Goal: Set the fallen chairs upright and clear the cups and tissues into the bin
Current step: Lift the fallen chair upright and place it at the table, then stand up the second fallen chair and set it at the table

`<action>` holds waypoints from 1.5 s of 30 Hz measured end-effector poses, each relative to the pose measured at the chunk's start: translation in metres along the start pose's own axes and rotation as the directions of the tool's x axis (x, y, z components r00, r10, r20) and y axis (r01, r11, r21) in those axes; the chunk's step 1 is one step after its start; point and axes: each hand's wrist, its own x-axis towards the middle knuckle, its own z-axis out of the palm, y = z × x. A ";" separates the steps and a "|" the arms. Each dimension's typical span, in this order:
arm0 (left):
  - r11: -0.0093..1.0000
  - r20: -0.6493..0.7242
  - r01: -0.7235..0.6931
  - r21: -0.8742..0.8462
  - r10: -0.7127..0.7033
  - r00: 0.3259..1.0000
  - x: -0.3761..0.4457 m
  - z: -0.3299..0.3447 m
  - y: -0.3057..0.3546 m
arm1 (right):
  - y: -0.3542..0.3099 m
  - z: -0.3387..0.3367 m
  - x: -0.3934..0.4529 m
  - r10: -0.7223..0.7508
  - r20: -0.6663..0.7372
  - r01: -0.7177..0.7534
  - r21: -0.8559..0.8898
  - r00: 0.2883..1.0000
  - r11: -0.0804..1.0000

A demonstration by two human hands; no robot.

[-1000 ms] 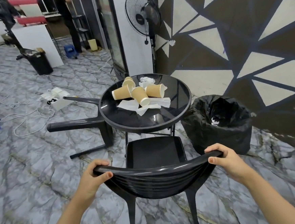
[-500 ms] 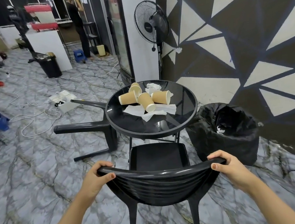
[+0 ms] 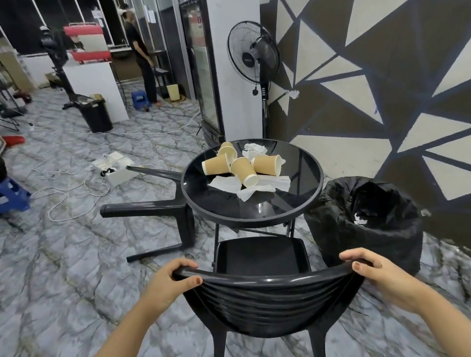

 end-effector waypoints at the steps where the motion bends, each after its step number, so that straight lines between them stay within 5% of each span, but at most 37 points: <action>1: 1.000 0.001 -0.003 0.003 0.003 1.000 -0.001 0.001 0.003 | -0.008 -0.001 -0.002 0.026 0.020 -0.025 -0.061 0.999 0.998; 5: 0.999 -0.031 -0.043 0.017 0.043 0.999 0.000 -0.001 0.019 | -0.046 0.016 0.007 0.040 -0.023 -0.046 -0.361 0.999 0.932; 8: 0.994 -0.114 -0.078 0.076 0.086 0.990 0.005 -0.020 0.027 | -0.077 0.056 0.026 -0.109 -0.097 0.046 -0.501 0.989 0.864; 13: 0.911 -0.191 -0.062 0.408 0.152 0.970 -0.003 -0.066 0.030 | -0.125 0.172 0.048 -0.245 0.179 0.300 -0.688 0.953 0.661; 16: 0.849 -0.200 0.034 0.527 0.085 0.976 -0.014 -0.105 0.014 | -0.141 0.254 0.056 -0.215 0.401 0.453 -0.731 0.890 0.510; 20: 0.731 -0.282 0.214 0.649 -0.031 0.959 -0.043 -0.154 -0.010 | -0.144 0.350 0.063 -0.117 0.526 0.533 -0.778 0.842 0.333; 31: 0.543 -0.426 0.438 0.716 -0.157 0.891 -0.118 -0.262 -0.071 | -0.138 0.522 0.067 0.063 0.582 0.548 -0.793 0.811 0.267; 45: 0.561 -0.420 0.508 0.654 -0.289 0.860 -0.085 -0.324 -0.107 | -0.113 0.597 0.143 0.178 0.598 0.557 -0.797 0.782 0.233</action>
